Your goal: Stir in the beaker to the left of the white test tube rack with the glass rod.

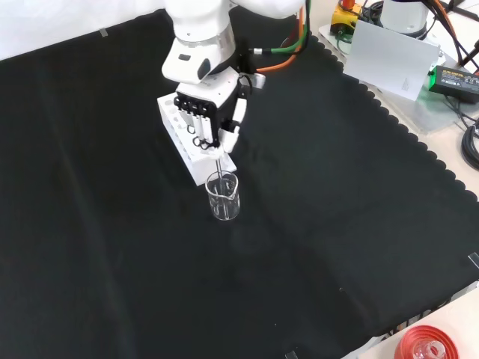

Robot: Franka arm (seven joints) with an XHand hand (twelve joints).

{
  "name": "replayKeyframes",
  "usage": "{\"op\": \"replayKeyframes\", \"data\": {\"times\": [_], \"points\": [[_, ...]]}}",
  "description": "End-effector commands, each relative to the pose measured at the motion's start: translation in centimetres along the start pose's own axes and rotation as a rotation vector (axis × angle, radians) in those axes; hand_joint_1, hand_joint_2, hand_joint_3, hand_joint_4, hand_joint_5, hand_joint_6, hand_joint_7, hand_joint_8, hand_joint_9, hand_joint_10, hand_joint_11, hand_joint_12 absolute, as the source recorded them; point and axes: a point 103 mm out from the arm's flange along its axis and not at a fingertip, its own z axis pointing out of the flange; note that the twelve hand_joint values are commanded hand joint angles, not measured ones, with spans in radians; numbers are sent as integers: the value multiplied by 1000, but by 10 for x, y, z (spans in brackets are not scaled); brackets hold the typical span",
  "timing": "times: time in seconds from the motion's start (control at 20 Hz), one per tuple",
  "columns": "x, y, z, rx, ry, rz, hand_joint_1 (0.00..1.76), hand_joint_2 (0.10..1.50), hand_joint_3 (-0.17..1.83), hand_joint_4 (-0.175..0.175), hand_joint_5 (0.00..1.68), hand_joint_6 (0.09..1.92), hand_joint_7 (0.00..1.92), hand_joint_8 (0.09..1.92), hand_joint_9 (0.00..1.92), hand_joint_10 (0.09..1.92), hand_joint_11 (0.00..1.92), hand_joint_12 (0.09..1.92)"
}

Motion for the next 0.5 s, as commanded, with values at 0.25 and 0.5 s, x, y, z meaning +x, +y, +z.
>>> {"op": "replayKeyframes", "data": {"times": [0.25,0.5], "points": [[-10,-34,-4,18,-18,36,1328,1020,-175,-175,1513,87,1504,155,1893,147,1722,450],[3,-49,-9,23,-35,30,1328,1020,-175,-175,1512,87,1505,153,1894,147,1721,451]]}}
